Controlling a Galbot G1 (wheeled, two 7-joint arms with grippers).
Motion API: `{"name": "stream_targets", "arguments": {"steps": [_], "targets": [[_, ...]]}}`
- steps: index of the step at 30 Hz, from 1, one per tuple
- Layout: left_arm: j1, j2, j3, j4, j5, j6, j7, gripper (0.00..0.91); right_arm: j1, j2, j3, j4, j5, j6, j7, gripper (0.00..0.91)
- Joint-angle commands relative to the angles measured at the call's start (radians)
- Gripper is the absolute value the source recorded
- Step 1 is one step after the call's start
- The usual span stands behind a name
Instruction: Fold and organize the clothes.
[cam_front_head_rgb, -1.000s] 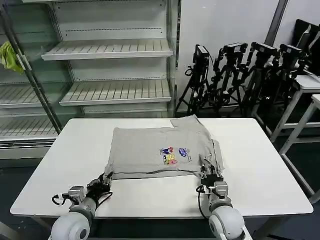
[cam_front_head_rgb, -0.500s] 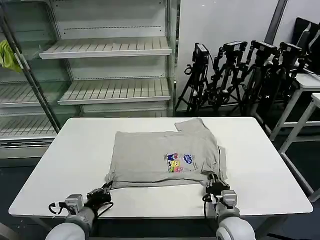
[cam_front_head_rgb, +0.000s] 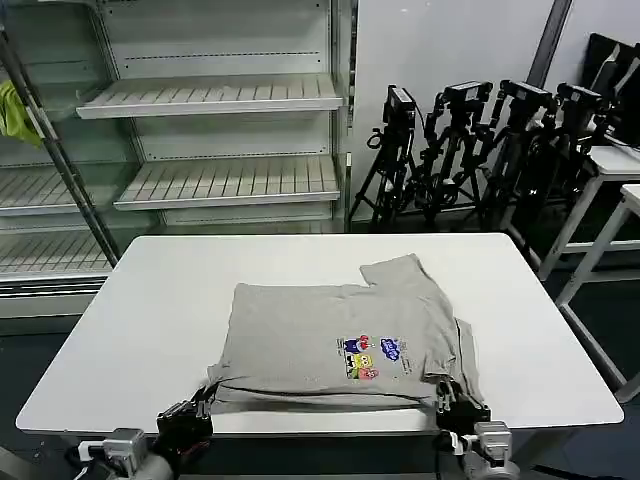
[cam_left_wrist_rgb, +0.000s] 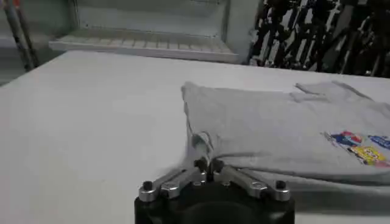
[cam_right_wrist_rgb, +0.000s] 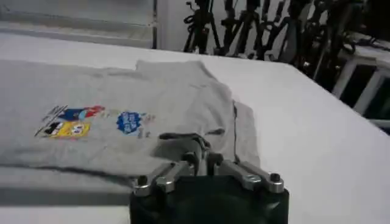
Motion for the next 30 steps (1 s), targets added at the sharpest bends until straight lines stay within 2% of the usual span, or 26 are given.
{"name": "stream_targets", "arguments": {"steps": [1,5,8,15,19,23,26,30], "targets": [[0.122,-0.004,-0.018,-0.088,0.091,-0.003,0.001,0.907,0.012,-0.017,0.060,0.069,-0.004,0.009,-0.003,0.907],[0.114,-0.002,-0.029,-0.090,0.110,-0.003,0.000,0.907,0.101,-0.025,0.077,0.055,0.027,0.009,0.008,0.907],[0.081,0.003,-0.044,-0.087,0.083,-0.003,-0.010,0.907,0.213,-0.024,0.057,-0.015,0.031,0.009,0.012,0.907],[-0.164,0.052,-0.028,0.030,-0.098,-0.004,-0.045,0.907,0.481,0.000,-0.054,-0.243,0.028,0.007,0.031,0.907],[-0.354,0.076,0.029,0.149,-0.124,-0.003,-0.063,0.907,0.690,0.020,-0.104,-0.441,0.021,0.006,0.038,0.907],[-0.468,0.109,0.084,0.240,-0.147,-0.002,-0.068,0.907,0.812,0.038,-0.141,-0.597,0.008,0.006,0.032,0.907],[-0.625,0.130,0.151,0.344,-0.183,-0.001,-0.080,0.907,0.872,0.052,-0.160,-0.683,-0.004,0.007,0.031,0.907],[-0.753,0.131,0.235,0.472,-0.194,-0.001,-0.091,0.907,0.945,0.078,-0.174,-0.817,-0.024,0.007,0.025,0.907]]}}
